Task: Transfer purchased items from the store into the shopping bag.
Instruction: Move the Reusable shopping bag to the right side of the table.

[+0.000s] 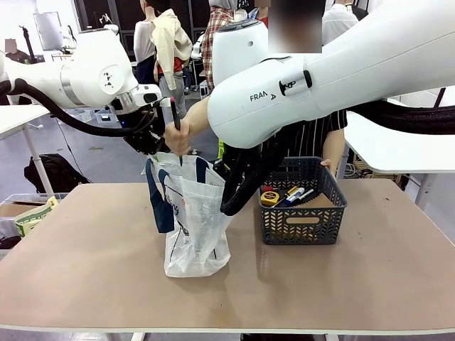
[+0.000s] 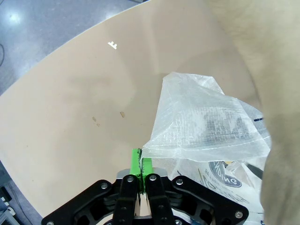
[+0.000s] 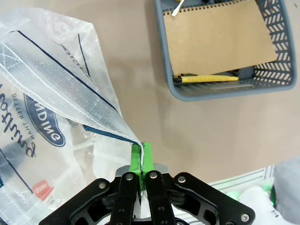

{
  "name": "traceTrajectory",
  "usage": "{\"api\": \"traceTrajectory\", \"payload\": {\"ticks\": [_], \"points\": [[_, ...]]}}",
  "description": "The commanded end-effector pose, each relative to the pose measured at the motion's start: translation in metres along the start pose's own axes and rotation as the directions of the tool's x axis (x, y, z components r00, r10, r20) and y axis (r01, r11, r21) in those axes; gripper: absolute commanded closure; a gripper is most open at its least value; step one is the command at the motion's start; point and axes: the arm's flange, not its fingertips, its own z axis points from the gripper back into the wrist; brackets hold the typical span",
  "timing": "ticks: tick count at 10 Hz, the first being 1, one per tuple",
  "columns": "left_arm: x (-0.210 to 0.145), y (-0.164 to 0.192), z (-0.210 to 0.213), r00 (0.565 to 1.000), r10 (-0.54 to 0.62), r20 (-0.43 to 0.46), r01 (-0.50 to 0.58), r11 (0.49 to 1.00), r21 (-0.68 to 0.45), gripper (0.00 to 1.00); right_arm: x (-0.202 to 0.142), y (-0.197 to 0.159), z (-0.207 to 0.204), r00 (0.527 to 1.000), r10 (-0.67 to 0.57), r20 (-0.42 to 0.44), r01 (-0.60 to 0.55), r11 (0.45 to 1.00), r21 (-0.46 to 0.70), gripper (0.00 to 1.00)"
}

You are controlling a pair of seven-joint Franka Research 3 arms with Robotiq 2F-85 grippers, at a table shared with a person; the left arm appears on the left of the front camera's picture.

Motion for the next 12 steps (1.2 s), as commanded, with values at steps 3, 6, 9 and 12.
{"api": "traceTrajectory", "payload": {"ticks": [3, 6, 9, 12], "points": [[-0.0004, 0.0013, 0.0008, 1.0, 0.003, 0.006, -0.003, 1.0, 0.004, 1.0, -0.0008, -0.001, -0.0008, 1.0, 0.008, 0.001, -0.008, 1.0, -0.001, 1.0], [-0.0004, 0.0013, 0.0008, 1.0, 0.003, 0.006, -0.003, 1.0, 0.004, 1.0, -0.0008, -0.001, -0.0008, 1.0, 0.008, 0.001, -0.008, 1.0, -0.001, 1.0], [-0.0004, 0.0013, 0.0008, 1.0, 0.003, 0.006, -0.003, 1.0, 0.004, 1.0, -0.0008, -0.001, -0.0008, 1.0, 0.008, 0.001, -0.008, 1.0, -0.001, 1.0], [-0.0004, 0.0013, 0.0008, 1.0, 0.003, 0.006, -0.003, 1.0, 0.004, 1.0, -0.0008, -0.001, -0.0008, 1.0, 0.008, 0.001, -0.008, 1.0, -0.001, 1.0]]}}
